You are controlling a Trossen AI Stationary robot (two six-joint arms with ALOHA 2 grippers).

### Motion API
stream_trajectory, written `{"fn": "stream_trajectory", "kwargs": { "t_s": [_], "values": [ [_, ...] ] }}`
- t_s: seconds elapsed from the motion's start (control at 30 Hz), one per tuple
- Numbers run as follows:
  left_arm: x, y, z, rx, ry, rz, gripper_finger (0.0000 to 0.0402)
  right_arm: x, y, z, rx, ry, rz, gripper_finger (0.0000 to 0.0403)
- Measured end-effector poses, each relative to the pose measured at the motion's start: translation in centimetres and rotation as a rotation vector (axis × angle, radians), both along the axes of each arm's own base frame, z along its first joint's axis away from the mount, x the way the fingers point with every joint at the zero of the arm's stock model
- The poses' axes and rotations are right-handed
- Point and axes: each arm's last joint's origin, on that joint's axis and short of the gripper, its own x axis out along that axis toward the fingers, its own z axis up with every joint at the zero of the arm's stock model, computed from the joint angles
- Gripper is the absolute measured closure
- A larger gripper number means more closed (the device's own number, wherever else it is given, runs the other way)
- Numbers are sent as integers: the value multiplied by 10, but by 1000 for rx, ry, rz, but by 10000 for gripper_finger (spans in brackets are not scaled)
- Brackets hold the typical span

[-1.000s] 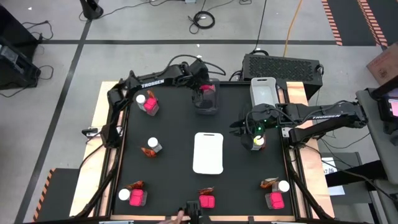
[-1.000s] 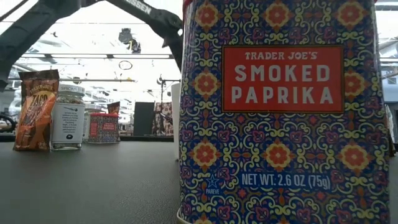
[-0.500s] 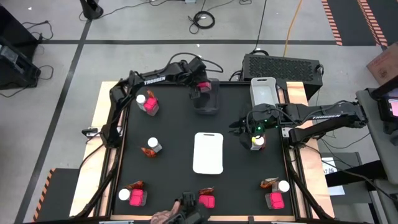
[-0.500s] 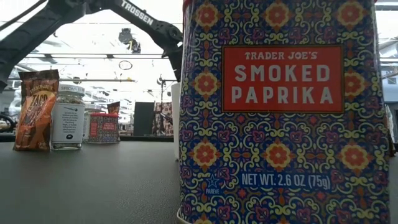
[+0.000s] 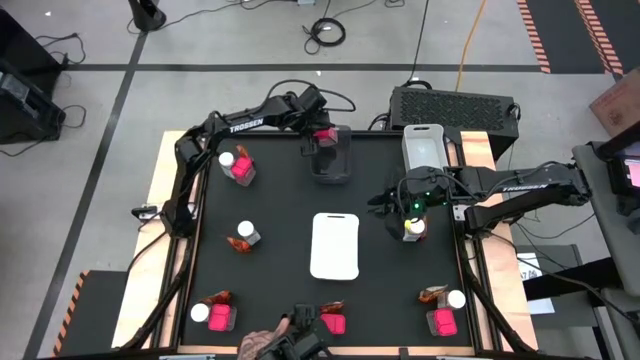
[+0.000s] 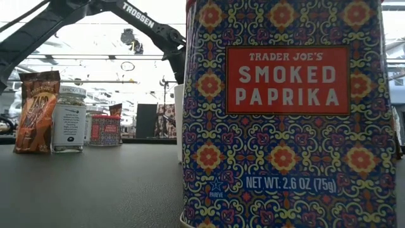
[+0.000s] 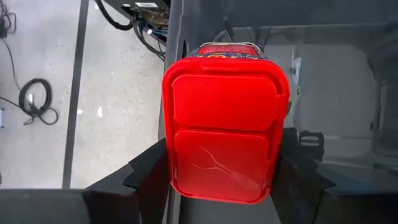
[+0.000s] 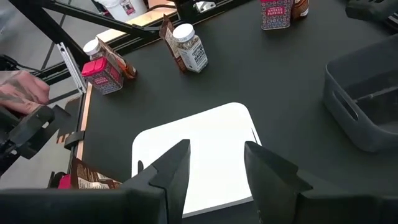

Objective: Sort spices by type
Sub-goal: Put the red seasoning can into the black bin

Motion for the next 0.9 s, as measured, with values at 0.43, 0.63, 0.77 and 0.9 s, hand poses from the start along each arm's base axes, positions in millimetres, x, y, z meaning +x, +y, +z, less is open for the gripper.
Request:
{"fn": "stream_trajectory", "kwargs": {
  "t_s": [0.43, 0.63, 0.77, 0.9],
  "values": [
    [0, 0, 0, 6, 7, -15, 179, 0, 0, 0, 9, 0, -6, 257],
    [0, 0, 0, 8, 10, -21, 165, 0, 0, 0, 9, 1, -6, 257],
    [-1, 0, -1, 4, 15, -21, 163, 0, 0, 0, 8, 1, -6, 257],
    [-1, -1, -5, -12, 34, -20, 162, 0, 0, 0, 8, 1, -6, 257]
  ]
}}
